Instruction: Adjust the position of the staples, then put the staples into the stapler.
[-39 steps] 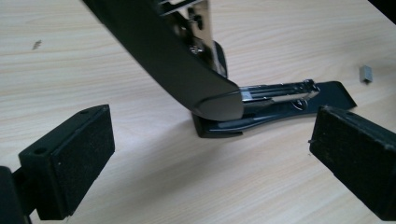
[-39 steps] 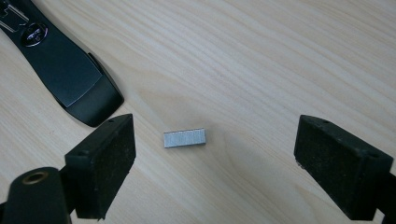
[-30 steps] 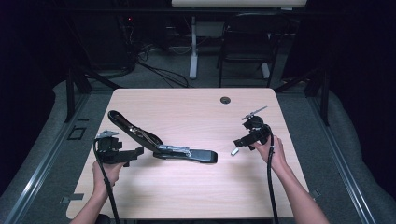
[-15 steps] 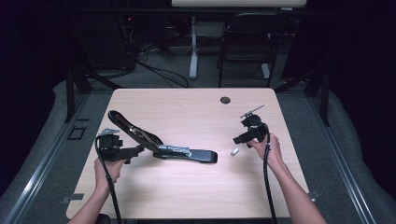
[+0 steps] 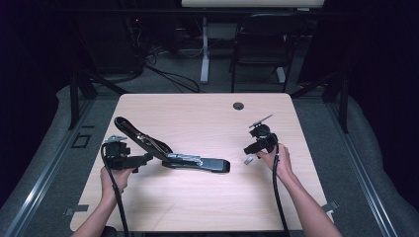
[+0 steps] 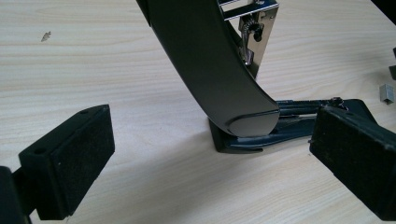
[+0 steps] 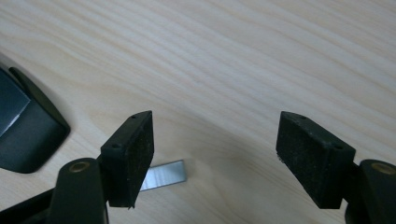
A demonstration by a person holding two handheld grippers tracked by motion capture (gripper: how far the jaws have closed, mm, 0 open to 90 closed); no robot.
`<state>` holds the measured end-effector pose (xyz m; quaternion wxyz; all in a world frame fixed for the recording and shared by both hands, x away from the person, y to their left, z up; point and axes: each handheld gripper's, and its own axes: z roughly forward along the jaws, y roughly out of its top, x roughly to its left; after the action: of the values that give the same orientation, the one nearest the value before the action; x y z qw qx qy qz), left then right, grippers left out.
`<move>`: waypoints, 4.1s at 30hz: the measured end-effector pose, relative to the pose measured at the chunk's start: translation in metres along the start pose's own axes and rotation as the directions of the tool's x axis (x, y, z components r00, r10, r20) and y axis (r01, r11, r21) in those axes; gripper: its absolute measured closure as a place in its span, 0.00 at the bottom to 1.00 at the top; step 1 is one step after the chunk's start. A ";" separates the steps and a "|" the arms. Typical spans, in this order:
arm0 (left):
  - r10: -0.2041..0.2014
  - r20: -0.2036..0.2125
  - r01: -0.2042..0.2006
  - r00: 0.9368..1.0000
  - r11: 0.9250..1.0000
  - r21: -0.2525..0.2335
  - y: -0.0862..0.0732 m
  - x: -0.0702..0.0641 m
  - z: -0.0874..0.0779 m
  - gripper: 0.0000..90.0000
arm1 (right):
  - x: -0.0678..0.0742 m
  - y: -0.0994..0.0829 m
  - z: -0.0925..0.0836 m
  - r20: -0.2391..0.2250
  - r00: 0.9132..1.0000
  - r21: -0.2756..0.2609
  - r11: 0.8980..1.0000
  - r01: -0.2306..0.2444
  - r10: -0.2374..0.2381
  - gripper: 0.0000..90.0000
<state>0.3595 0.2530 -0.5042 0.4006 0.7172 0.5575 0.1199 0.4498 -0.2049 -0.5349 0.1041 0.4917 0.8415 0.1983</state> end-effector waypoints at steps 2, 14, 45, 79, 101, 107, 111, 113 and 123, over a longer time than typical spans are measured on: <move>-0.002 0.001 0.002 1.000 1.000 0.000 0.000 0.000 0.000 0.00 | 0.007 -0.001 0.005 0.005 1.000 -0.006 1.000 0.005 -0.005 0.31; 0.001 0.001 -0.001 1.000 1.000 0.001 -0.001 0.000 0.000 0.00 | 0.017 -0.003 0.016 0.045 0.995 0.095 0.992 0.085 -0.090 0.36; 0.011 -0.001 -0.011 1.000 1.000 0.014 -0.001 0.000 0.000 0.00 | 0.002 -0.007 0.001 0.021 0.998 0.154 0.987 0.051 -0.055 0.57; 0.016 0.013 -0.016 1.000 1.000 0.012 -0.001 0.000 0.001 0.00 | 0.012 -0.001 -0.009 -0.028 0.997 0.113 0.991 0.075 -0.073 0.87; 0.015 0.026 -0.015 1.000 1.000 -0.002 -0.001 0.001 0.001 0.00 | 0.026 -0.012 -0.030 -0.081 0.987 0.084 0.985 0.149 -0.142 0.87; 0.018 0.028 -0.017 0.999 1.000 -0.005 -0.001 0.000 0.001 0.00 | 0.032 -0.012 -0.029 -0.123 0.979 0.046 0.985 0.169 -0.163 0.87; 0.015 0.029 -0.014 0.999 1.000 -0.007 -0.001 0.001 0.000 0.00 | 0.033 -0.011 -0.030 -0.115 0.976 0.055 0.980 0.189 -0.182 0.87; 0.013 0.029 -0.013 0.999 1.000 -0.010 -0.001 0.001 -0.001 0.00 | 0.033 -0.010 -0.031 -0.117 0.975 0.054 0.979 0.197 -0.190 0.87; -0.029 0.020 0.031 0.999 0.996 -0.082 0.001 0.003 -0.005 0.00 | 0.037 -0.008 -0.033 -0.122 0.970 0.032 0.976 0.216 -0.211 0.87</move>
<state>0.3584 0.2582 -0.5007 0.4368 0.6926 0.5590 0.1303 0.4131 -0.1834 -0.5076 0.0641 0.3879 0.8984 0.1956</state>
